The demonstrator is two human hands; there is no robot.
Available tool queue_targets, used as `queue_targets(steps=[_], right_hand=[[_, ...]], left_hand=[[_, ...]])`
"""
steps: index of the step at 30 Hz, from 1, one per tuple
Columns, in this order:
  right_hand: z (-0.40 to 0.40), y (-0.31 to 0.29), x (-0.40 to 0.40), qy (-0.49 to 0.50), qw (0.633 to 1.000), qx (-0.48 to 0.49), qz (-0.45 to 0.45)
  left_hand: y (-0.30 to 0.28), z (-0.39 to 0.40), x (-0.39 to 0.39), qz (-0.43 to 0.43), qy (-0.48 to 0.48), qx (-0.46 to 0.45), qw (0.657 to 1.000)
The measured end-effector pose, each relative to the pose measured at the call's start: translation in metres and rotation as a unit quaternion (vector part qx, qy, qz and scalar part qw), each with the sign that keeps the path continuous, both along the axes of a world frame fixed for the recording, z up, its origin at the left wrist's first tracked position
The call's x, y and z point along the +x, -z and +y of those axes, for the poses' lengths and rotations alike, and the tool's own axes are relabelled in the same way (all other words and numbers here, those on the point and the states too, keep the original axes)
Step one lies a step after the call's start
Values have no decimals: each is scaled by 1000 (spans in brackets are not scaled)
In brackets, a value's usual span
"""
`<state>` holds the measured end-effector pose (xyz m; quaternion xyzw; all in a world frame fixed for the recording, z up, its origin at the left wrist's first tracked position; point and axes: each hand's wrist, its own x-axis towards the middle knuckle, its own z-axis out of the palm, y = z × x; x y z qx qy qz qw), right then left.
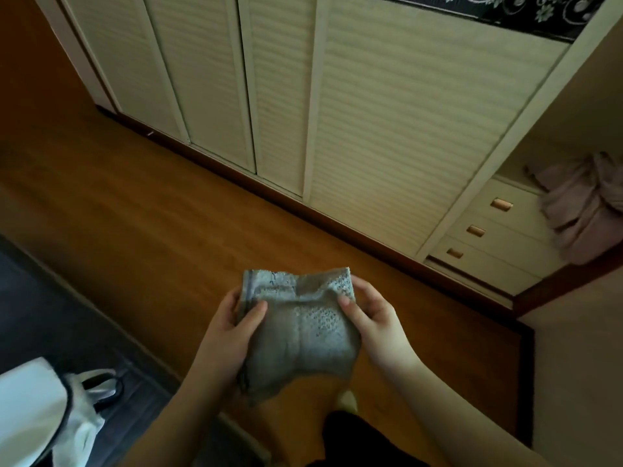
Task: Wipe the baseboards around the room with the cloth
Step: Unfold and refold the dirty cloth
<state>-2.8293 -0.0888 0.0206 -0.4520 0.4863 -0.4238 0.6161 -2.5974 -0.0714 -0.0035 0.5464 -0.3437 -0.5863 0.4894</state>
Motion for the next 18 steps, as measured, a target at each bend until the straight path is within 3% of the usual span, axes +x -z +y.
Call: queue_targets(steps=[3, 9, 18], right_hand=[[-56, 8, -9, -46, 999, 21, -16], [-183, 17, -18, -127, 990, 43, 44], [-316, 27, 66, -232, 970, 73, -3]], left_hand=[[5, -50, -1, 23, -18, 36, 999], [4, -146, -8, 57, -49, 54, 996], [1, -208, 46, -7, -204, 10, 979]])
